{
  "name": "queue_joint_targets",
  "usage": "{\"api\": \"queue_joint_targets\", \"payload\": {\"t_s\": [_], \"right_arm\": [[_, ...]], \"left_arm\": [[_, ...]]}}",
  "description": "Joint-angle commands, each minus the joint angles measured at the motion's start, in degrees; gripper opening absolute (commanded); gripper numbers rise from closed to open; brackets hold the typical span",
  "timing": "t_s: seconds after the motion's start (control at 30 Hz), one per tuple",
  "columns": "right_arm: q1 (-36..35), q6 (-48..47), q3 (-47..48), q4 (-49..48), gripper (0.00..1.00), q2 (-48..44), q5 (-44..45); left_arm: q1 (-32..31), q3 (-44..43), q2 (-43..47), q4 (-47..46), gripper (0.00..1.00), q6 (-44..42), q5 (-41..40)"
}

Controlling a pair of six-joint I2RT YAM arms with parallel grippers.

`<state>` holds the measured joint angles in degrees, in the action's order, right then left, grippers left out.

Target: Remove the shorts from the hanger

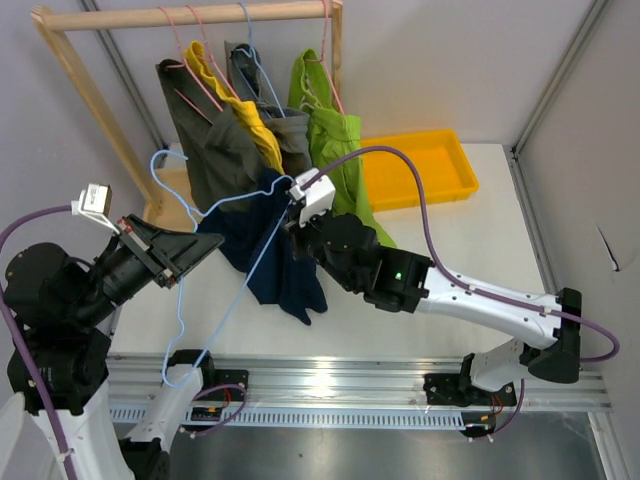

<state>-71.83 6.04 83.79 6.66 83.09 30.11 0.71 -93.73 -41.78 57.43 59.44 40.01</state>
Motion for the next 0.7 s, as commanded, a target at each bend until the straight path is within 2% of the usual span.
{"api": "queue_joint_targets", "payload": {"t_s": [0.0, 0.13, 0.2, 0.27, 0.43, 0.53, 0.57, 0.6, 0.63, 0.67], "right_arm": [[0.2, -4.1, 3.4, -6.0, 0.00, -3.2, 2.1], [0.4, -5.8, 3.8, -3.9, 0.00, -3.9, 6.0], [1.0, -5.8, -1.4, -4.9, 0.00, -6.1, 8.1], [2.4, -5.8, -5.8, -5.7, 0.00, -10.7, 9.3], [2.5, -9.7, -7.2, -4.3, 0.00, -21.7, 15.0], [2.9, -14.2, -1.0, -1.6, 0.00, -26.5, 15.6], [3.1, -15.3, 1.6, -0.3, 0.00, -26.6, 15.5], [3.3, -16.5, 4.5, 1.4, 0.00, -26.1, 15.6], [3.3, -17.7, 10.5, 4.3, 0.00, -25.3, 16.1], [3.4, -20.0, 13.6, 5.5, 0.00, -23.4, 16.6]], "left_arm": [[0.1, 4.0, 3.5, 3.4, 0.00, 2.8, 9.0], [0.1, -0.1, 3.4, 10.8, 0.00, 1.4, 11.6], [0.1, -3.9, 1.3, 20.3, 0.00, -4.6, 11.8], [0.1, -9.0, -0.2, 25.3, 0.00, -11.3, 9.9], [-0.1, -8.1, 2.1, 25.8, 0.00, -17.3, 4.0], [-0.1, -5.7, 4.4, 24.1, 0.00, -23.2, -7.3], [0.0, -5.8, 4.9, 23.4, 0.00, -24.7, -10.5], [-0.1, -6.5, 5.3, 22.8, 0.00, -25.9, -18.6], [-0.2, -7.0, 5.8, 21.8, 0.00, -26.8, -23.3], [-0.4, -7.5, 5.2, 21.9, 0.00, -27.0, -26.4]]}}
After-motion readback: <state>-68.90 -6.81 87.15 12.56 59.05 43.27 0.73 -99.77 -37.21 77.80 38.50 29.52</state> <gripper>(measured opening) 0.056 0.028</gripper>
